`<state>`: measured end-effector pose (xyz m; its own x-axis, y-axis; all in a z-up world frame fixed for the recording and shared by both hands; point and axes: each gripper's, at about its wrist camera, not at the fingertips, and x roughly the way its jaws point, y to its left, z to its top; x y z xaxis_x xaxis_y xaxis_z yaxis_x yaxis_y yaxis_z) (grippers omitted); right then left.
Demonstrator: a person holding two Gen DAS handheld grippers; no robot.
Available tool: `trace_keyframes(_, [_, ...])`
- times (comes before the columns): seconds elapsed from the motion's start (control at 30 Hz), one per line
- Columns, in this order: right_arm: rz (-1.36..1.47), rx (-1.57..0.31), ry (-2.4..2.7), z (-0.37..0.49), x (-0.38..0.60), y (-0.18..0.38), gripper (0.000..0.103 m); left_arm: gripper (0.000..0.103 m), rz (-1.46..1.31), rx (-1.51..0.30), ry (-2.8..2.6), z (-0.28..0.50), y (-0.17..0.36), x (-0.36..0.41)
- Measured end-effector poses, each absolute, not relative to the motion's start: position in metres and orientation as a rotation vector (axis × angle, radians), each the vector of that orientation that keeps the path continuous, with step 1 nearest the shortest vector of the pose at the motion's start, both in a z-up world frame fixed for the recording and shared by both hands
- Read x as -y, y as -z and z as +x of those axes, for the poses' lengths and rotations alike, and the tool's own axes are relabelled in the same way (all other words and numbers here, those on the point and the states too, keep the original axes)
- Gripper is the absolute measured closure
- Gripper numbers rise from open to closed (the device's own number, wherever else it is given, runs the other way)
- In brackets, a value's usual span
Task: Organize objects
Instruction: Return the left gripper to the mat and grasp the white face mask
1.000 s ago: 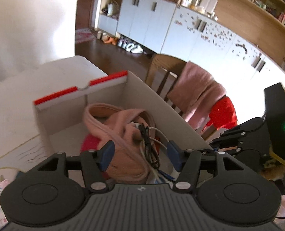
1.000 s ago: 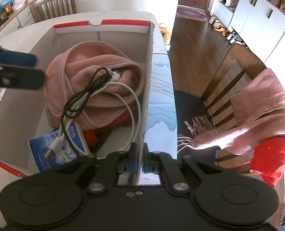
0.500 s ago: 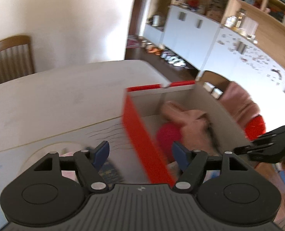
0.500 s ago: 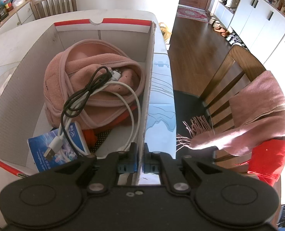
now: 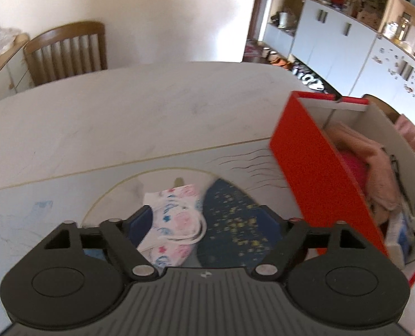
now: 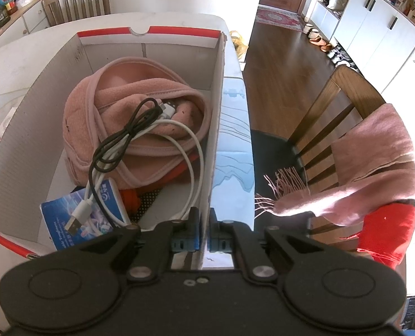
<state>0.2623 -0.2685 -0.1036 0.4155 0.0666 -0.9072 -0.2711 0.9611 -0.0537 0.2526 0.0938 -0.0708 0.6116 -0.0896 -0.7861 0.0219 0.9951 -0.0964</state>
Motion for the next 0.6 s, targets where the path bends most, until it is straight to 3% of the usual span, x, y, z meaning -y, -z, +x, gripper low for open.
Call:
trace_keyframes(0.1, [-0.206,-1.125,-0.211,0.262,0.268,0.104,0.099,0.017,-0.087,-0.938,0.052,0.257,0.083,-0.100])
trace_keyframes(0.2, [-0.205,-1.126,-0.210,0.262,0.268,0.104,0.099,0.001,-0.071,-0.956,0.039,0.259,0.096,-0.104])
trace_keyframes(0.6, [-0.210,-1.130,-0.203,0.263,0.267,0.104,0.098,0.000,0.026,-1.029,-0.004,0.279,0.135,-0.105])
